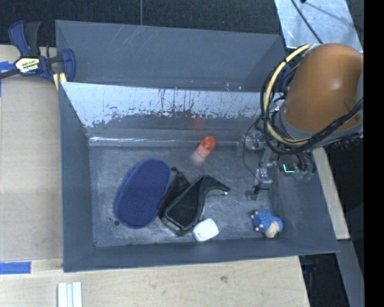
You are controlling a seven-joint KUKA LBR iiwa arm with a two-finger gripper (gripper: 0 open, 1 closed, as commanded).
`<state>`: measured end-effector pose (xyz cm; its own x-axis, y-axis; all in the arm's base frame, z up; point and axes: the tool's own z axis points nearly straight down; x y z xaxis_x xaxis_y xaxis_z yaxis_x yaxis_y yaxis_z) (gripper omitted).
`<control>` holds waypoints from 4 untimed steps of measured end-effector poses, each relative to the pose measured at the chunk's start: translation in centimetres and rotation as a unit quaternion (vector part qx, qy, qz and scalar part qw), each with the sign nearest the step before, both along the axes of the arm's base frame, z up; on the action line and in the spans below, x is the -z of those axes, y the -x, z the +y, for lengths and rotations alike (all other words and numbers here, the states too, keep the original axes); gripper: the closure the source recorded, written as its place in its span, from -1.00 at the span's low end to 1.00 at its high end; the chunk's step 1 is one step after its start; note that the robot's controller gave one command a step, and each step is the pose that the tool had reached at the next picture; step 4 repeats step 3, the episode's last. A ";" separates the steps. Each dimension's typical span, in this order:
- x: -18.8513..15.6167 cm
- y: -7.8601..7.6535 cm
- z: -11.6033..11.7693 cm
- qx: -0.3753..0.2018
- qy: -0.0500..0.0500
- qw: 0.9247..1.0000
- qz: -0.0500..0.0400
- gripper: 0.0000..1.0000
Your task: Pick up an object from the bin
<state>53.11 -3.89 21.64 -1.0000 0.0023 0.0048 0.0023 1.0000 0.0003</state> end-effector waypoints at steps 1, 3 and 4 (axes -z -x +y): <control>14.1 0.2 6.7 -0.130 -0.001 0.991 -0.001 -1.00; -3.1 0.7 2.6 -0.209 0.001 0.978 -0.006 1.00; -3.1 0.7 2.6 -0.209 0.001 0.978 -0.006 1.00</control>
Offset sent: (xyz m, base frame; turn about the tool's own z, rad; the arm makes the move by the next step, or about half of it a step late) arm -0.0008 0.0659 -0.1379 -0.2604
